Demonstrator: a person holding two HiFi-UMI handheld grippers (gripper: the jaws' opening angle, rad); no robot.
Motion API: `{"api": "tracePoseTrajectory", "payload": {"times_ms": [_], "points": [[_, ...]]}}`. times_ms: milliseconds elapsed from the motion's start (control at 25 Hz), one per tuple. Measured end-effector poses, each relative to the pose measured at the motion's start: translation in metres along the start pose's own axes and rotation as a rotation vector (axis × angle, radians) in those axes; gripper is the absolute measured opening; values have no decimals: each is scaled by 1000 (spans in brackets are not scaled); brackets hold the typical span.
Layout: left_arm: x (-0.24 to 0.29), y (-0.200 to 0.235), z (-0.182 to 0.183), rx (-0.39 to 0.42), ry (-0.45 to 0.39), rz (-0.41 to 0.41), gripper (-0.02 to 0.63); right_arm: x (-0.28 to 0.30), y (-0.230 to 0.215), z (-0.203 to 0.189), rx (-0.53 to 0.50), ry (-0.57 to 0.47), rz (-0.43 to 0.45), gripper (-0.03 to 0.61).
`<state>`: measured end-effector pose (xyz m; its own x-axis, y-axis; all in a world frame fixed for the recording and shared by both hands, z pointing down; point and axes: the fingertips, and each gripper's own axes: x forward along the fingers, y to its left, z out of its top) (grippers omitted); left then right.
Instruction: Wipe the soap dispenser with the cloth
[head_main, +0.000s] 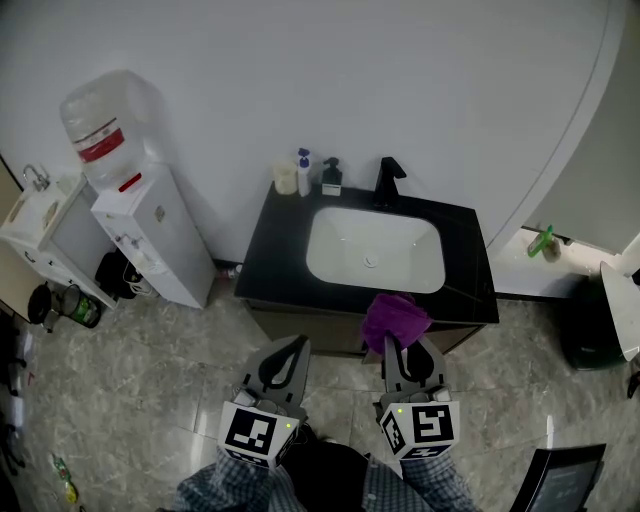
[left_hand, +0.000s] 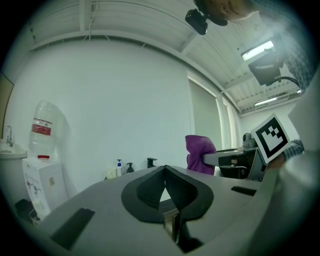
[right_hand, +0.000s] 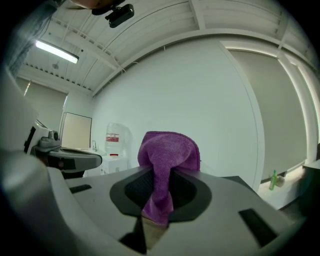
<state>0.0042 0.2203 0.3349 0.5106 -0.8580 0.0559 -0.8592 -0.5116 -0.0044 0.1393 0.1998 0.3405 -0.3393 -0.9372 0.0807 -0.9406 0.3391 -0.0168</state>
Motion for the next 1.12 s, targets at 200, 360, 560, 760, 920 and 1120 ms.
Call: {"api": "tracePoseTrajectory", "payload": {"times_ms": [200, 360, 560, 760, 920, 1120], "points": [[-2, 1, 4, 14, 9, -29, 2, -2, 11, 10, -12, -15, -7, 77], [-2, 3, 13, 23, -19, -52, 2, 1, 20, 11, -10, -9, -13, 77], [-6, 10, 16, 38, -15, -77, 2, 6, 30, 10, -7, 6, -25, 77], [-13, 15, 11, 37, -5, -80, 2, 7, 44, 7, -19, 14, -15, 76], [-18, 17, 9, 26, 2, -85, 2, 6, 50, 4, -16, 24, -14, 76], [-20, 21, 10, 17, -17, -83, 2, 8, 54, 1, -22, 33, -18, 76]]}}
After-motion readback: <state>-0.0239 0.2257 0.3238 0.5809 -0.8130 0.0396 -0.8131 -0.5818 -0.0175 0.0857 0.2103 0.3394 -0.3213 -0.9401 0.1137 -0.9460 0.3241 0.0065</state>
